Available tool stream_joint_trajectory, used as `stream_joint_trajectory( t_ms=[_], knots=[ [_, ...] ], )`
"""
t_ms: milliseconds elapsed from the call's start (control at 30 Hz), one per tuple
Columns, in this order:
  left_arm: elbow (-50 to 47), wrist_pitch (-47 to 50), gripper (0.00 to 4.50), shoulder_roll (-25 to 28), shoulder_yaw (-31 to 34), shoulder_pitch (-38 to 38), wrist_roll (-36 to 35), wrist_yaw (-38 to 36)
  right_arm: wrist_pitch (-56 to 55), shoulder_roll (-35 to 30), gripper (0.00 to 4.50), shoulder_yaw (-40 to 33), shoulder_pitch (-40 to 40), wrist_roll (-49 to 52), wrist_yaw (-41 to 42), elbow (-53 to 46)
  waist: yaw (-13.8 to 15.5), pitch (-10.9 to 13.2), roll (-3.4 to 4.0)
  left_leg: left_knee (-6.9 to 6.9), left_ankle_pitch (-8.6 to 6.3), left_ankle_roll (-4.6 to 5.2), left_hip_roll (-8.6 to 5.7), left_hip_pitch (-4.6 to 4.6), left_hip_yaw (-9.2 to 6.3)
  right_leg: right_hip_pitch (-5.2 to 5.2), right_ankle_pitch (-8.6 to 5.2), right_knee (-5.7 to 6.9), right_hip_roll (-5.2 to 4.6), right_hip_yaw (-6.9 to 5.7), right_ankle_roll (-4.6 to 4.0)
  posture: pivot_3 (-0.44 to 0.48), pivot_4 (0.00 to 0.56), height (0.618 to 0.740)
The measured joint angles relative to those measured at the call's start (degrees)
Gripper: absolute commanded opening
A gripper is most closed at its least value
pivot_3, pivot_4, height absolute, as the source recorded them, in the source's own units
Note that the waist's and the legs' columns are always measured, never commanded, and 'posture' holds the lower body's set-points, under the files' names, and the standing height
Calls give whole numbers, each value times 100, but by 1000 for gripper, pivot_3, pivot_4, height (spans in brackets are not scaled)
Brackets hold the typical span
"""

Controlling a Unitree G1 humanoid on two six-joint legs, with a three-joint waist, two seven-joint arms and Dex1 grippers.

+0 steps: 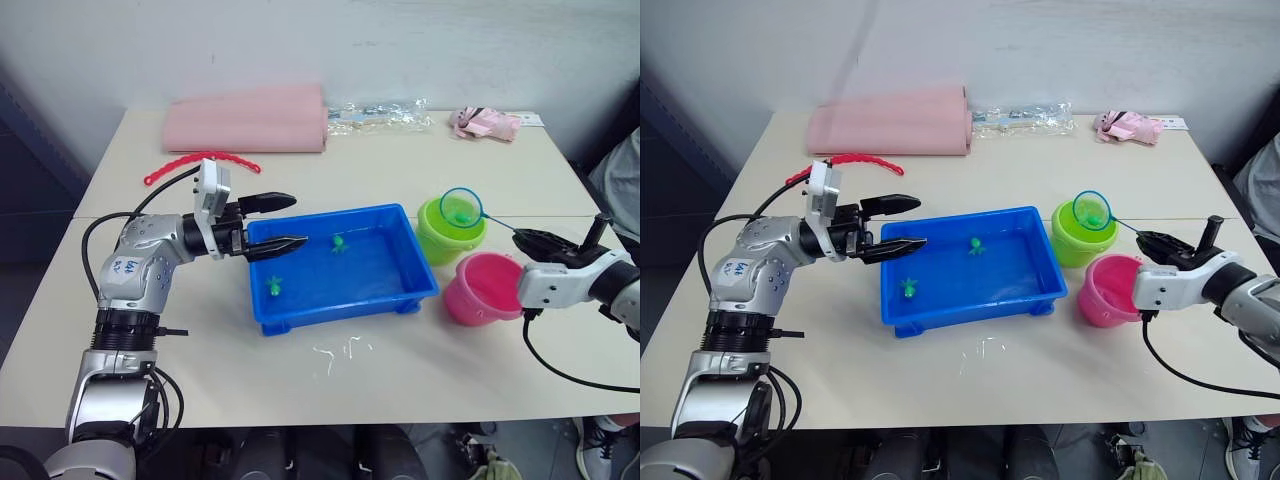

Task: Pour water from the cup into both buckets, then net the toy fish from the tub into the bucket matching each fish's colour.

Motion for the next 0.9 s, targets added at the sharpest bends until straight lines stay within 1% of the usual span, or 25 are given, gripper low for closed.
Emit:
stream_joint_trajectory(
  t_ms=[167,200,333,600,633,667,700,733,767,800,833,867,900],
  knots=[
    [177,-76,4475,-25,0,19,26,3,-776,-156,0,-53,-1,-628,-657,393,-7,0,0,9,1,-1,2,0,-1,1,0,-1,1,0,0,0,150,740],
    [184,-109,4475,-39,-1,28,32,2,-1012,-246,0,-112,-10,-833,-915,499,-13,0,0,11,1,-1,2,0,-1,0,0,-1,0,1,-1,0,150,740],
    [192,-176,4475,-39,-1,28,42,-10,-1257,-433,0,-161,-90,-1244,-1295,553,-37,0,0,18,1,-2,4,0,-2,1,-1,0,0,2,-2,0,150,740],
    [331,-292,4475,-25,0,40,72,-70,-1329,-395,0,-146,-294,-1271,-1444,828,-103,0,0,23,1,-1,5,0,-4,4,-1,1,1,1,-2,0,150,740],
    [345,-300,4475,-1,1,72,74,-70,-1326,-267,0,-146,-327,-1008,-1367,818,-105,0,0,23,1,-1,7,0,-5,4,-1,1,3,0,-2,0,150,740],
    [345,-311,4475,36,29,132,73,-73,-1253,-4,0,-142,-378,-420,-1143,741,-121,0,0,23,1,-1,10,1,-7,7,-1,0,9,-1,-3,0,150,740],
    [343,-338,4475,80,90,212,68,-94,-915,372,0,32,-391,827,-575,466,-130,0,0,22,1,-1,10,2,-5,7,0,1,9,1,-3,0,150,740],
    [343,-338,4475,85,94,214,68,-95,-900,390,0,49,-393,900,-545,445,-137,0,0,22,1,-1,12,4,-7,7,0,11,11,0,-4,0,150,740],
    [280,-354,4475,299,198,368,51,-176,-102,654,0,286,-393,2332,96,-121,-133,0,0,24,1,-1,12,4,-6,6,0,29,10,0,-4,0,150,740],
    [281,-355,4475,350,253,414,50,-198,51,715,0,331,-392,2606,207,-268,-167,0,0,22,0,-1,19,9,-8,9,0,30,12,3,-8,0,150,740],
    [277,-390,4475,485,350,526,50,-225,607,817,0,470,-435,3291,504,-611,-176,0,0,23,0,0,19,9,-9,8,-1,33,11,3,-10,0,150,740],
    [276,-501,4475,714,535,777,58,-282,1569,843,0,704,-538,4074,967,-1073,-177,0,0,28,-2,2,19,9,-12,9,-2,36,6,0,-11,0,150,740],
    [256,-615,4475,890,747,1115,78,-303,2517,725,0,983,-651,4571,1418,-1342,-153,0,0,40,-8,11,17,6,-13,10,-2,38,0,0,-12,0,150,740]
  ],
)
